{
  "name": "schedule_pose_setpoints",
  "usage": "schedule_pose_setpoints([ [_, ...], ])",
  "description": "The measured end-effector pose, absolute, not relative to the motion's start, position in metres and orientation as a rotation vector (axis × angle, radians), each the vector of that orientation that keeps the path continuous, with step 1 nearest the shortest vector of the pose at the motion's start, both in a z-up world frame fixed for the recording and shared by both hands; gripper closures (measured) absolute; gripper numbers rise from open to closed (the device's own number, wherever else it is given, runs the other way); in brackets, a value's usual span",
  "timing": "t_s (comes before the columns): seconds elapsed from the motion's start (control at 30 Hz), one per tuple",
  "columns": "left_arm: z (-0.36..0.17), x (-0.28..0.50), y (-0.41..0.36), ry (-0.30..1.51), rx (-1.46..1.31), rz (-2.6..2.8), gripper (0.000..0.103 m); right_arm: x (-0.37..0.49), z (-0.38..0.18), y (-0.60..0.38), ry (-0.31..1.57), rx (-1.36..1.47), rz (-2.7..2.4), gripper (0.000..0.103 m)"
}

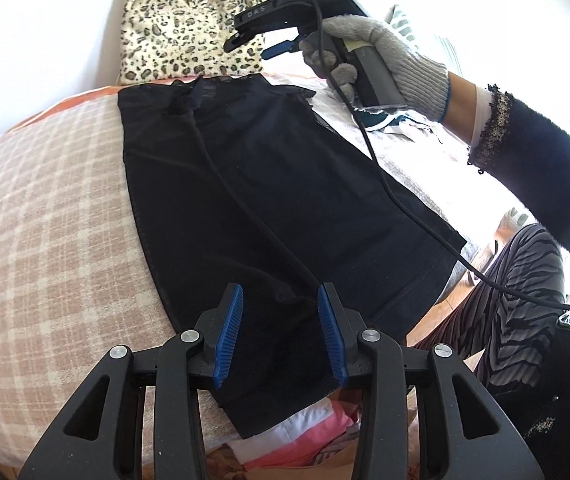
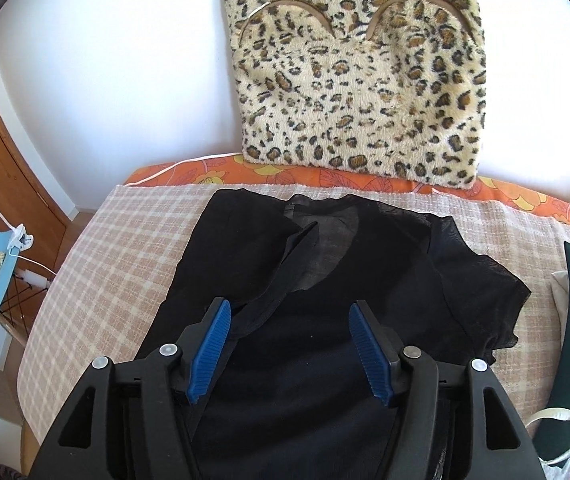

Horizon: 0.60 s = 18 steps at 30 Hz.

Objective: Fold small clothes

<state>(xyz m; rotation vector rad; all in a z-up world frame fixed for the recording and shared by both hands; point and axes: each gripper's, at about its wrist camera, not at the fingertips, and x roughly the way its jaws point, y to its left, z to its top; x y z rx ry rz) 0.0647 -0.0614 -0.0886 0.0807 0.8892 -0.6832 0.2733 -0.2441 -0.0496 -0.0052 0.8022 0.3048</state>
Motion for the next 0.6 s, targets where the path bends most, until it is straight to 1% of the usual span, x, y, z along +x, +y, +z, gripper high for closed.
schedule_pose_setpoints([
  [0.07,-0.088,0.066,-0.069,0.894,0.087,-0.682,0.066,0.258,-0.039,-0.261,0.771,0.002,0.302,0.032],
  [0.33,-0.082,0.061,-0.118,0.865,0.118,-0.739,0.066,0.216,-0.008,-0.338,0.694,0.079,0.291,0.032],
  [0.47,-0.082,0.052,-0.154,0.844,0.168,-0.788,0.066,0.205,-0.002,-0.376,0.664,0.116,0.271,0.032],
  [0.6,-0.084,0.044,-0.187,0.856,0.159,-0.857,0.066,0.207,-0.006,-0.408,0.665,0.184,0.3,0.032],
])
